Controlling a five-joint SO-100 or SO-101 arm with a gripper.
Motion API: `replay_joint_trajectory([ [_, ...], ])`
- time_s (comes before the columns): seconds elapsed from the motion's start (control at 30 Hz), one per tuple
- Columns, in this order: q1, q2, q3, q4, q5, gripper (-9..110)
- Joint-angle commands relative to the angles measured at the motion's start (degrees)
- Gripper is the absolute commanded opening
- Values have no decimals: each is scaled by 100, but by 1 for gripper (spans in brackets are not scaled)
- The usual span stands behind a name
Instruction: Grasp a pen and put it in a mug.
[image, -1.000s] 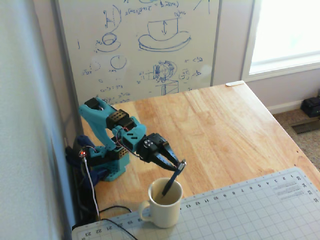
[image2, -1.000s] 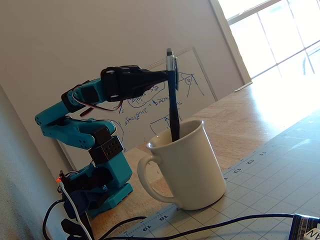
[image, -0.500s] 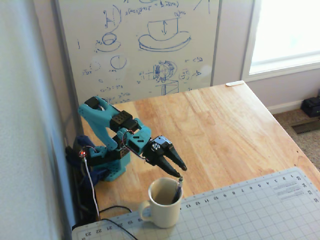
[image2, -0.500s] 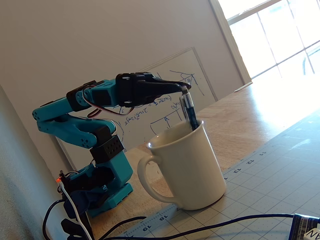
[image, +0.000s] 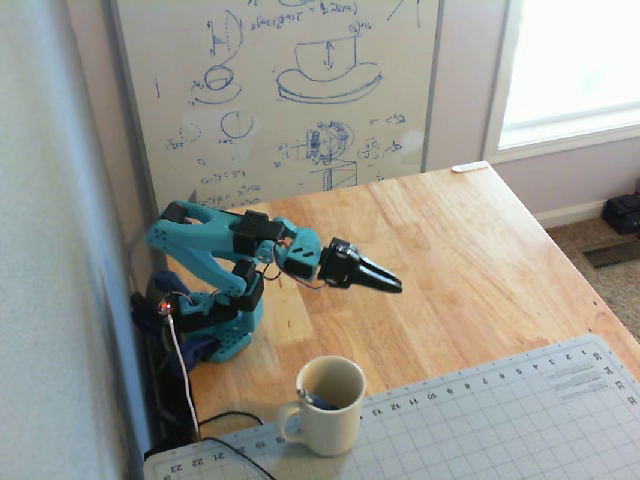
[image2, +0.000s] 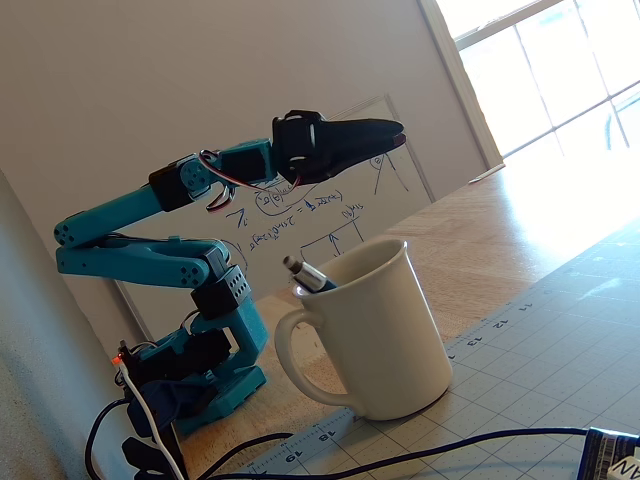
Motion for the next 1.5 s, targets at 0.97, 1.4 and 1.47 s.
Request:
replay_joint_trajectory([
  [0.97, -3524, 2558, 1055, 3656, -5476, 2],
  [1.4, -3560, 3841, 2048, 5080, -5405, 2],
  [1.47, -3560, 3850, 2118, 5186, -5396, 2],
])
